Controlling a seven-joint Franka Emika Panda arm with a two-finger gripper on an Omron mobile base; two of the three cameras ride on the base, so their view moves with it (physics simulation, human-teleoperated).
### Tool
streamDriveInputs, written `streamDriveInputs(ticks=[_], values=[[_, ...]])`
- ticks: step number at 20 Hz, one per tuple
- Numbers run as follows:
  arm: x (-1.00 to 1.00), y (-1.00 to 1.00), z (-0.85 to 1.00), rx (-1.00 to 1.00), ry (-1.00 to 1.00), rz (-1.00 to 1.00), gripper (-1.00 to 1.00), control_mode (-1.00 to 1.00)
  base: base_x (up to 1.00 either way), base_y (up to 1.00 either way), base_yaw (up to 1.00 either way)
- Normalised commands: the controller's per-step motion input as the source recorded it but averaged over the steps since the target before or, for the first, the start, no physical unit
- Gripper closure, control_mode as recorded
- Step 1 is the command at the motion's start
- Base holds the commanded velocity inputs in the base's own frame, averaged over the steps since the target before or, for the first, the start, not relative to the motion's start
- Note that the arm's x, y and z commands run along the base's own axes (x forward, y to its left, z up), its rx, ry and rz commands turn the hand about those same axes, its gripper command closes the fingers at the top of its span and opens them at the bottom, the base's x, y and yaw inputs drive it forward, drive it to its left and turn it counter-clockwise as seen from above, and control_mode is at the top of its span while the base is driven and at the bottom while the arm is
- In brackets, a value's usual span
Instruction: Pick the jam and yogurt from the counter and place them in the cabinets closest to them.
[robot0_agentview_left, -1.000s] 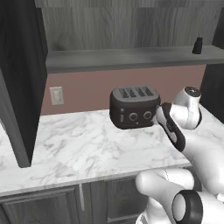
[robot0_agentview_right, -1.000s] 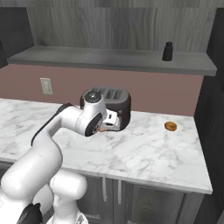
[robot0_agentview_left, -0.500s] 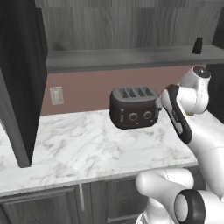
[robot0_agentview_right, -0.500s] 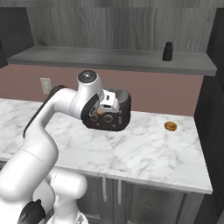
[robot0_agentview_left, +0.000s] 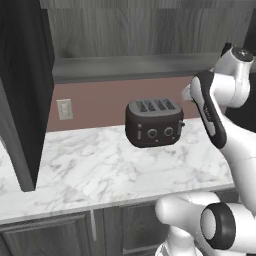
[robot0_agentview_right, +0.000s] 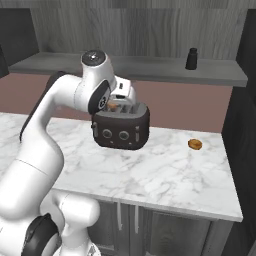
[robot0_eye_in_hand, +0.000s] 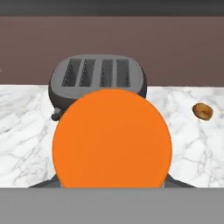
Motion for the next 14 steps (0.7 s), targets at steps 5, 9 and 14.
streamDriveInputs(ticks=[5,9,14], values=[[-0.03,0.01,0.20,0.00,-0.06,0.00,1.00,-1.00,0.00,0.00,0.00],[-0.06,0.00,0.36,0.01,-0.21,0.00,1.00,-1.00,0.00,0.00,0.00],[-0.06,0.01,0.42,0.00,-0.27,0.00,1.00,-1.00,0.00,0.00,0.00]])
